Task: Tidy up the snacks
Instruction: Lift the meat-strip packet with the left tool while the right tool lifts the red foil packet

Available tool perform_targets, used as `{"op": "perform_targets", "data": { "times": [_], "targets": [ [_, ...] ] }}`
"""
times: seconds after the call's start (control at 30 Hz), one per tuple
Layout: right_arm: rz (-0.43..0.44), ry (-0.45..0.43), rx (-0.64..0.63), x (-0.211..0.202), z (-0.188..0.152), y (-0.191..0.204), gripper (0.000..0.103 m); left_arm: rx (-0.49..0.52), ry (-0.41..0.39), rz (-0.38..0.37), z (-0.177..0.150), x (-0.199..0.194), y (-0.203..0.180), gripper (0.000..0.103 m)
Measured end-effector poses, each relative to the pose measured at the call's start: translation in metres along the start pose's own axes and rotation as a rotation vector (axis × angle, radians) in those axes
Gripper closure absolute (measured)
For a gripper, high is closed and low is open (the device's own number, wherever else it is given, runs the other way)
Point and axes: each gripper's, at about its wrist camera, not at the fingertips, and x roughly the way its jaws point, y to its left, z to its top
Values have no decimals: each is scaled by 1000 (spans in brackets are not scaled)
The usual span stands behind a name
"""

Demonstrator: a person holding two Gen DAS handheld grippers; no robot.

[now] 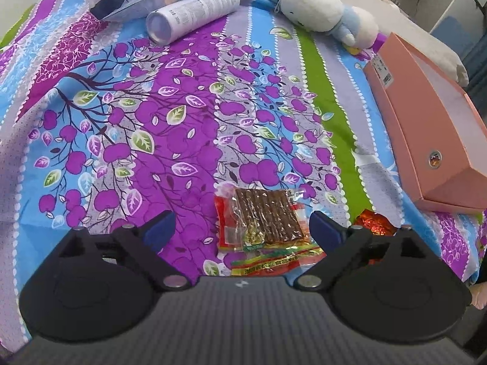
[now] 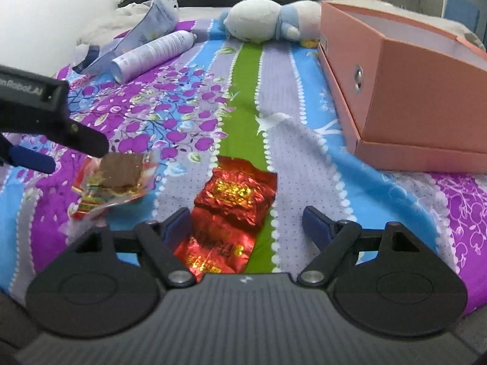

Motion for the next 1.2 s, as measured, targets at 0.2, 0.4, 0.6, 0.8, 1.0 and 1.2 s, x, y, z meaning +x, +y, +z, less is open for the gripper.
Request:
{"op": "perform_targets", "data": {
  "times": [0.2,0.4,0.6,0.8,1.0,1.2],
  "targets": [
    [-11,-7,-53,4,1,9,20,-14,4,4,0,2,-4,6],
    [9,-17,-67,0,4,3,38,-49,12,5,-1,3,-6,6],
    [-4,-35,-86,-1,6,-2,42,-19,-8,59,-1,10,-18,3],
    [-21,-47,-117,-1,5,-4,42,35,25,80,-5,29,-39,3],
    [-13,-46,-123,0,4,-9,42,95,72,159,-15,55,-54,2],
    [-11,-51,-129,0,4,-9,42,104,57,174,-16,54,-54,10]
  ]
}}
